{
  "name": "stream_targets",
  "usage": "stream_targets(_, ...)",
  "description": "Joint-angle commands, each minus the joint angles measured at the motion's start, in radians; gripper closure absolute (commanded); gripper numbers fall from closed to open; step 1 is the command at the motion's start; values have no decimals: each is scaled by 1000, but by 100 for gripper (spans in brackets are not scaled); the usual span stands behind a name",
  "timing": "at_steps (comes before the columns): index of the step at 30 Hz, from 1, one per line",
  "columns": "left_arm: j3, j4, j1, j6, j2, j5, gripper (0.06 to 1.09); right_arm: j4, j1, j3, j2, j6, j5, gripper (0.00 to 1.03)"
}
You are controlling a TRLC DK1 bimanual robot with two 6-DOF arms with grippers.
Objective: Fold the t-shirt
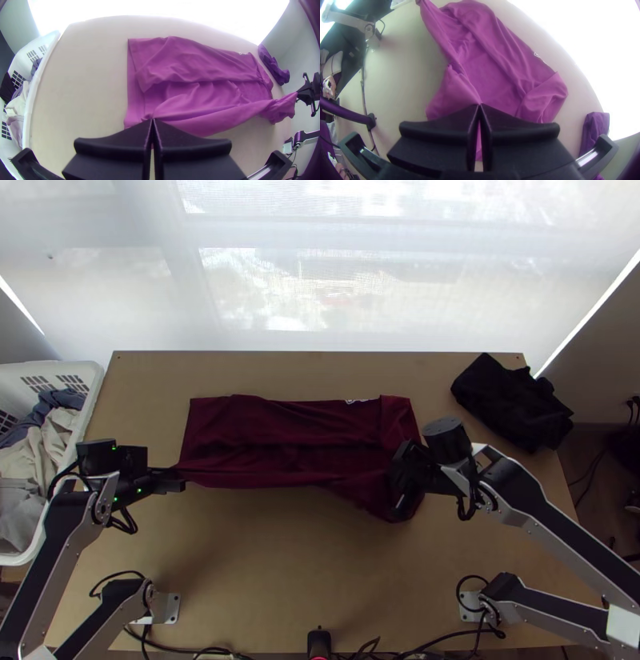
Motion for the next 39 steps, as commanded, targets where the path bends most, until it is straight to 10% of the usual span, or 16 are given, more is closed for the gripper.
stream_targets(1,47,59,7,-5,67,-2,105,36,-98,96,109,-35,0,100)
stream_targets(39,667,214,3,0,768,-3,105,-40,-353,920,858,-170,-14,100)
